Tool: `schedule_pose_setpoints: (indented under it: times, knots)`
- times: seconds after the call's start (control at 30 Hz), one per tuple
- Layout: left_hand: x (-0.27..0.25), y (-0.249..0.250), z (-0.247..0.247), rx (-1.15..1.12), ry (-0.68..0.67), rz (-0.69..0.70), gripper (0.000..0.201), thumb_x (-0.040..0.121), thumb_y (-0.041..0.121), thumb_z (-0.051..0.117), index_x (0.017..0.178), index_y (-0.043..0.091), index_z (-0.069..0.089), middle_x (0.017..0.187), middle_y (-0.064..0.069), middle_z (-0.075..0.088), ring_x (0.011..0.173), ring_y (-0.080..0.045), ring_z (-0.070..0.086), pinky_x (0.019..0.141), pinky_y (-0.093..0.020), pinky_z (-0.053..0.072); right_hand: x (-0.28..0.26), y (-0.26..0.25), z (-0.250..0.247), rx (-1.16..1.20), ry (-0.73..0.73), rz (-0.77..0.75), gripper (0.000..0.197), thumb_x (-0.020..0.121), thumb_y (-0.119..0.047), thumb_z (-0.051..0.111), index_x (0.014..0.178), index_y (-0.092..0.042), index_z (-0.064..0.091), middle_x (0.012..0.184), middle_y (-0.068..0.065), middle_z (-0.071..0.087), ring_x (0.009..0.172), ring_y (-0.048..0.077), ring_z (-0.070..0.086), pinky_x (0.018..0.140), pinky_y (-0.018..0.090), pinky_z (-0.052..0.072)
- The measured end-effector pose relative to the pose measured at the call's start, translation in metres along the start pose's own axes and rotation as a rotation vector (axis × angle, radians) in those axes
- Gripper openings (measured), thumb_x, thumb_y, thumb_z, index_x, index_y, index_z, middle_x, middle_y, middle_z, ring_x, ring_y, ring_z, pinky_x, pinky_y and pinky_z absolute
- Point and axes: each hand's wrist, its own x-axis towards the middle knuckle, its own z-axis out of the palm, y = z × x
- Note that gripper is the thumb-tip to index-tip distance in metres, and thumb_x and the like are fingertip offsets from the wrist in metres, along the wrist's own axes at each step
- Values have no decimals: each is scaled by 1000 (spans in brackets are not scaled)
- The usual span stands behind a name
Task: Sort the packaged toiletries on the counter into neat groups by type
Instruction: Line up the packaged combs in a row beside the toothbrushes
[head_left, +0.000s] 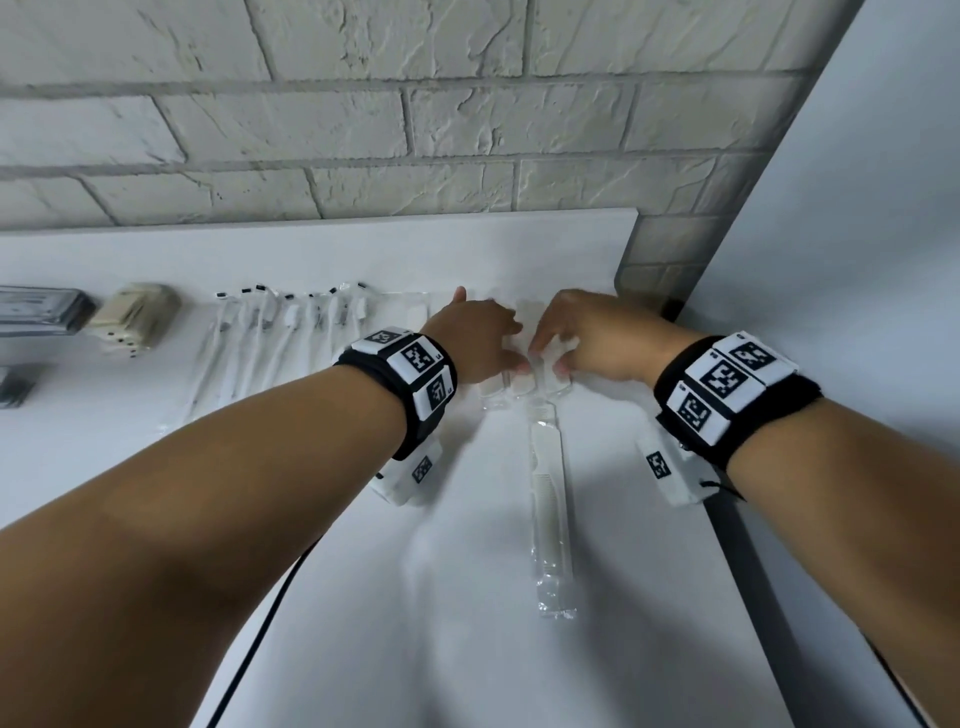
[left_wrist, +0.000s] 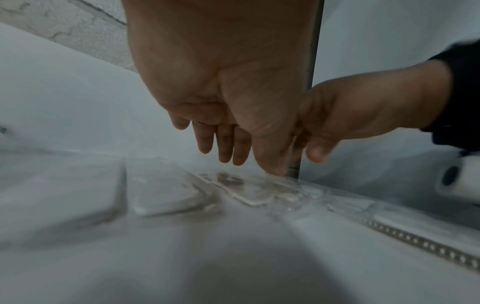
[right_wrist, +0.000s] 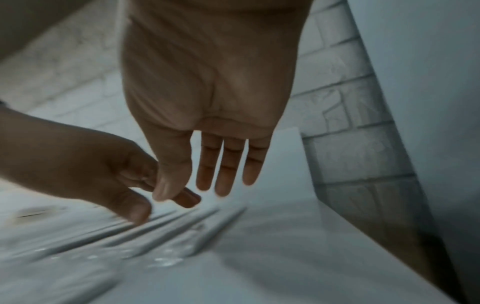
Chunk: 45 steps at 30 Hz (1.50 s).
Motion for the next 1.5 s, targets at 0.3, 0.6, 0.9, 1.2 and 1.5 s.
schedule_pose_setpoints:
  times: [0.3,0.6,0.9,1.2,1.5]
  knots:
    - [-20,-3,-8,33,7,-16,54,97,46,43,144,20,40,155,-1,31,145,-18,20,118,-44,-3,-50,-31,34,-458,-198,-453,32,88,-17,58,116,-32,63,114,-5,54,105,21,50,85,36,45]
    - [-23,-7,-8,-46,32,-91,51,96,48,43,141,23,45,153,3,34,144,-14,23,118,-40,-4,-56,-10,36,-190,-36,-361,19,87,-20,66,103,-26,76,123,-10,63,115,10,53,88,25,42]
    - [-8,-2,-4,-105,87,-139,48,93,46,49,139,29,47,149,4,37,140,-17,32,119,-35,10,-32,61,-1,359,242,580,20,86,-8,67,105,-5,67,73,1,62,62,18,54,59,24,40]
    - [20,28,4,-34,56,-8,60,85,54,58,139,28,48,145,3,44,135,-19,38,118,-37,15,-10,48,0,-87,149,500,37,85,-28,67,120,-18,63,122,4,64,110,26,60,94,33,48]
    - [24,30,5,5,14,-5,67,80,58,60,138,28,48,143,4,46,135,-16,38,118,-39,9,2,34,1,-261,-55,341,48,85,-32,68,132,-31,57,140,-2,53,123,24,52,101,35,43]
